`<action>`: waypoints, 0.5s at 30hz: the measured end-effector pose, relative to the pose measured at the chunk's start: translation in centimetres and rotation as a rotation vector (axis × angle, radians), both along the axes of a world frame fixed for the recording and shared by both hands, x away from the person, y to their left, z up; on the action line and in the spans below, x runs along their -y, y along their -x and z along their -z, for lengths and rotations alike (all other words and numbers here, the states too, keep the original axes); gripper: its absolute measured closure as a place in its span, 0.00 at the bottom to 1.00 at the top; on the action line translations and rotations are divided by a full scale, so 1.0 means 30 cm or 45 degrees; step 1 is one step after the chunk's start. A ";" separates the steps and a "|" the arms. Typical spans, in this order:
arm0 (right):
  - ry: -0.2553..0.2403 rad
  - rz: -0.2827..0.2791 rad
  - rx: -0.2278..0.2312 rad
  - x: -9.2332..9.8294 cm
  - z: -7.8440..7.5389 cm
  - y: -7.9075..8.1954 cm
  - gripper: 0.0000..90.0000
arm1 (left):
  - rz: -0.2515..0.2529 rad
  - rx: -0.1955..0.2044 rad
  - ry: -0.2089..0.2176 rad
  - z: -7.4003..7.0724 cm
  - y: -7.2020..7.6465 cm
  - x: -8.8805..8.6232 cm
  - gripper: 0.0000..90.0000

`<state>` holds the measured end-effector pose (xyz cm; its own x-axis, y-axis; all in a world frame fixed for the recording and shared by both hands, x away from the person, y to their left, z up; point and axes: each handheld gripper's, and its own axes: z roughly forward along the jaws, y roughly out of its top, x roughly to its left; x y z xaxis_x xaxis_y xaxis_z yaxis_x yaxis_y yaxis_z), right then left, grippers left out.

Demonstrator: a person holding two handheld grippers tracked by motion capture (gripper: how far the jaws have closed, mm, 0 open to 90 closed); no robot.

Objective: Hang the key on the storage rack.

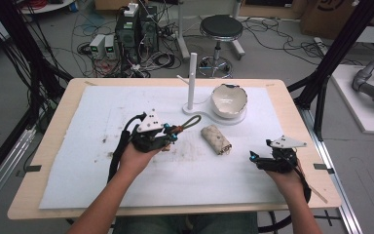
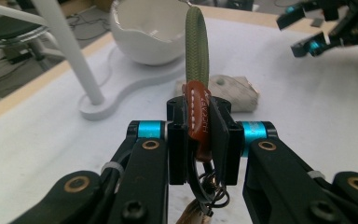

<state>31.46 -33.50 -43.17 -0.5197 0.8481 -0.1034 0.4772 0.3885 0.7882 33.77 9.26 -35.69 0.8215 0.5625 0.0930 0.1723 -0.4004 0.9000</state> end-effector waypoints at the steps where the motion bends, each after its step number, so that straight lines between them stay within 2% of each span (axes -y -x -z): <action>1: -0.002 -0.004 0.001 -0.002 0.001 -0.002 0.24 | 0.000 0.000 0.000 0.000 0.000 0.000 0.86; 3: -0.012 -0.008 -0.001 -0.008 0.002 -0.007 0.24 | -0.038 0.040 0.006 -0.043 -0.025 -0.015 0.86; 7: -0.012 -0.020 -0.005 -0.019 0.002 -0.014 0.24 | -0.069 0.060 0.007 -0.080 -0.049 -0.023 0.86; 11: -0.009 -0.041 -0.006 -0.039 0.003 -0.029 0.24 | -0.095 0.084 0.039 -0.140 -0.092 -0.027 0.86; 15: -0.005 -0.052 -0.011 -0.048 0.003 -0.036 0.24 | -0.118 0.096 0.054 -0.172 -0.120 -0.023 0.86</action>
<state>32.53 -32.06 -43.27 -0.5550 0.8263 -0.0955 0.4679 0.4051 0.7855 37.38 9.96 -30.55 0.7575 0.6404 0.1267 0.1381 -0.3469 0.9277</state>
